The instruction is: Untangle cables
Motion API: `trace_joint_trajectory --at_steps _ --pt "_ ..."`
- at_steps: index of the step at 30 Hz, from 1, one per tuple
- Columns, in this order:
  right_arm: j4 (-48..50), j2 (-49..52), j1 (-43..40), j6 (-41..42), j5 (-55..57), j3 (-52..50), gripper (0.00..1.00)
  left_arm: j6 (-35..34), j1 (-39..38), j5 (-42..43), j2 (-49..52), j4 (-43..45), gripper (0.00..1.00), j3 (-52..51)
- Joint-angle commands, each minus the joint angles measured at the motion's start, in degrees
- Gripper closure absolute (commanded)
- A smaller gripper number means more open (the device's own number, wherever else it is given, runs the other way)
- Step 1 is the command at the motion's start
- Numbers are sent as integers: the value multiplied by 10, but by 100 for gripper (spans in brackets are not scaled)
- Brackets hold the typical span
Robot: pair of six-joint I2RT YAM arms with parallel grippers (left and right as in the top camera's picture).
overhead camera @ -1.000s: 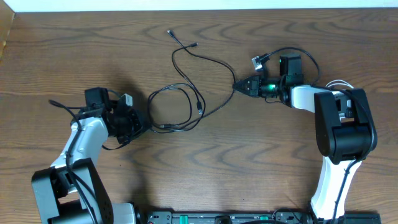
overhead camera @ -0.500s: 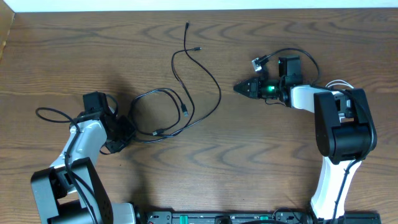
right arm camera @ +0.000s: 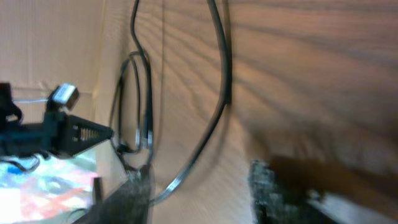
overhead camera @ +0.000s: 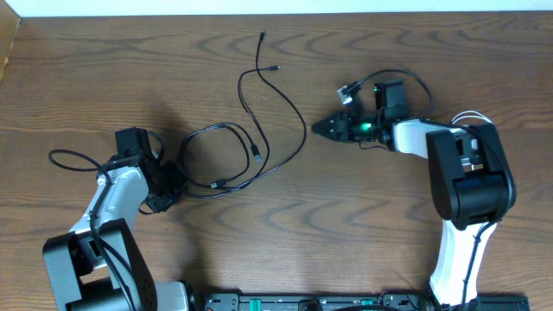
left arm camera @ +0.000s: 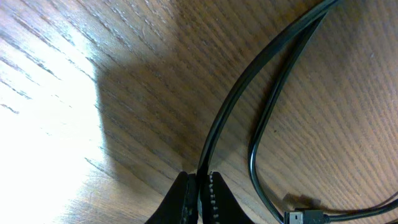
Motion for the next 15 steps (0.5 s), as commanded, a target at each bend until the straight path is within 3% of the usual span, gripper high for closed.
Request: trace_joint_trajectory --at_steps 1,6,15 --pt "-5 -4 25 38 34 3 41 -6 2 -2 1 -1 92 -4" --pt "-9 -4 54 68 73 3 32 -6 2 -2 1 -1 92 -4" --pt "-52 22 94 206 99 2 40 -6 2 -2 1 -5 92 -4"
